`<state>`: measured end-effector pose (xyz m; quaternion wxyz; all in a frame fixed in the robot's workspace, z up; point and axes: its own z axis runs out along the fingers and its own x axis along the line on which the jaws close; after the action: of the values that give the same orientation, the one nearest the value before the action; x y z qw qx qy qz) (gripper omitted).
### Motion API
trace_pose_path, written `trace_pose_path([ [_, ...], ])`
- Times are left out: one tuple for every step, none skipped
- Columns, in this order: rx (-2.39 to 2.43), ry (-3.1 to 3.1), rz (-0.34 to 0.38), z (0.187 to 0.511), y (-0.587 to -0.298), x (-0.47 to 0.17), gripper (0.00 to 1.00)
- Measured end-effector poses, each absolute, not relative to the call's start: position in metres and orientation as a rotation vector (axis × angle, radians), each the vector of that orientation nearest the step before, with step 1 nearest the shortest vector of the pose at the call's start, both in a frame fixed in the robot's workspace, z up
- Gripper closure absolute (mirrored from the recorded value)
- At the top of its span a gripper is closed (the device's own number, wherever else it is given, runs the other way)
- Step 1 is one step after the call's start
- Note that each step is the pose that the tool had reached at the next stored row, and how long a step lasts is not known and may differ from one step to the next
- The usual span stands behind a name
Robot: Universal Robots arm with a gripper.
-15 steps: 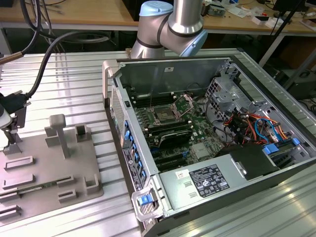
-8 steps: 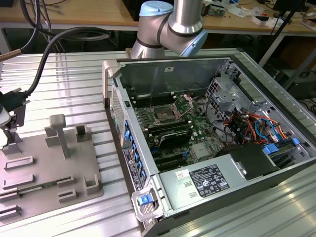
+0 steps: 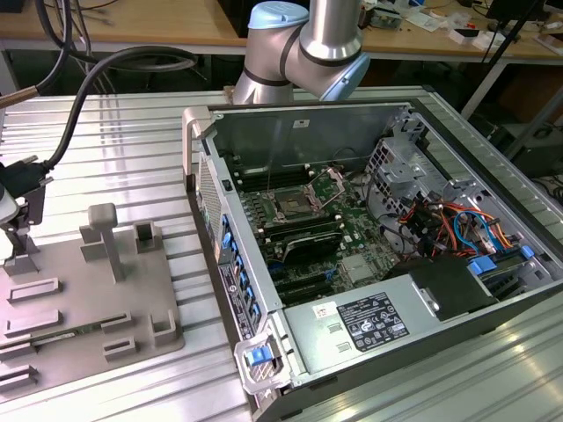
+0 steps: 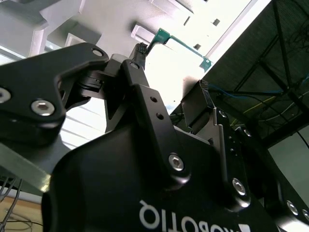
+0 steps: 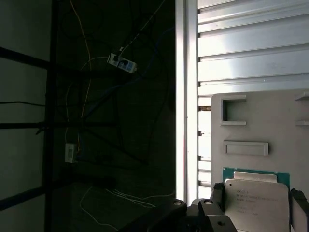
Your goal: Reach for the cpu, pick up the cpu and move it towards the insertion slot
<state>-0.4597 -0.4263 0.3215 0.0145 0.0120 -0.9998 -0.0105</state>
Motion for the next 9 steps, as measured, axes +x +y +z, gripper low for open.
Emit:
trace_pose_path([
  [0.037,-3.112,-0.032,0.3217,-0.4264,-0.4595,0.45],
  [0.037,-3.112,-0.032,0.3217,-0.4264,-0.4589,0.45],
  [0.037,-3.112,-0.033,0.3215,-0.4264,-0.4572,0.45],
  [0.037,-3.112,-0.033,0.3215,-0.4263,-0.4559,0.45],
  [0.037,-3.112,-0.033,0.3216,-0.4264,-0.4547,0.45],
  [0.037,-3.111,-0.033,0.3216,-0.4264,-0.4534,0.45],
  [0.037,-3.111,-0.033,0.3215,-0.4264,-0.4521,0.45],
  [0.037,-3.111,-0.033,0.3215,-0.4264,-0.4505,0.45],
  [0.037,-3.111,-0.033,0.3215,-0.4264,-0.4496,0.45],
])
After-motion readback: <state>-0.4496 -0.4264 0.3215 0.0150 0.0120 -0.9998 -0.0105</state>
